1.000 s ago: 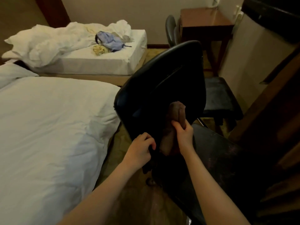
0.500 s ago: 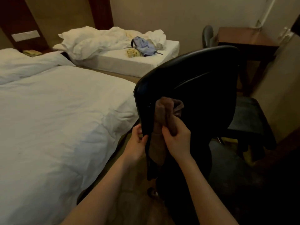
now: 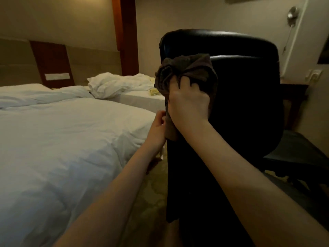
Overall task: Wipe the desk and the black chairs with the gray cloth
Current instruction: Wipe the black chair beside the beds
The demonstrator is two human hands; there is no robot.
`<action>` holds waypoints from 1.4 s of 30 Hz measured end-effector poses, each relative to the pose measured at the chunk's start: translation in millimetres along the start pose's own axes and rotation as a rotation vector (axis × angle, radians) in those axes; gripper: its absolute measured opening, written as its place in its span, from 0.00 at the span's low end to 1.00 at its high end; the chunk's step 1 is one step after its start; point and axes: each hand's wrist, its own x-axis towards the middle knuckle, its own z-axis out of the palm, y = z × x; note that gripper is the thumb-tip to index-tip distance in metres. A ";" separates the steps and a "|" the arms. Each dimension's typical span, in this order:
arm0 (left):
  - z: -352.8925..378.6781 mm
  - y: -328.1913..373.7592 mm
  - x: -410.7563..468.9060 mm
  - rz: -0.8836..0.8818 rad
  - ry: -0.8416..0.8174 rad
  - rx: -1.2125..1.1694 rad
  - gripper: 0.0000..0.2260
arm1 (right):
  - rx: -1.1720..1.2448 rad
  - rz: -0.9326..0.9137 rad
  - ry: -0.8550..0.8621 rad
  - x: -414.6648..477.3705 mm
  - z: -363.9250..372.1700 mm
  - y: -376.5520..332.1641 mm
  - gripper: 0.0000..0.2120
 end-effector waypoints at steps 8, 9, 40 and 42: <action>8.8 -24.8 -27.3 -0.009 0.034 -0.282 0.17 | 0.105 -0.245 -0.099 -49.8 -1.3 -2.9 0.13; 8.5 -30.0 -30.6 -0.025 0.049 -0.358 0.17 | 0.120 -0.258 -0.130 -62.8 0.6 -3.1 0.13; -11.9 -119.9 -63.0 -0.389 -0.015 -0.345 0.09 | -0.024 -0.242 -0.230 -167.8 40.1 -25.6 0.13; -12.0 -120.8 -64.1 -0.383 -0.019 -0.388 0.08 | 0.020 -0.250 -0.157 -186.7 57.6 -30.4 0.13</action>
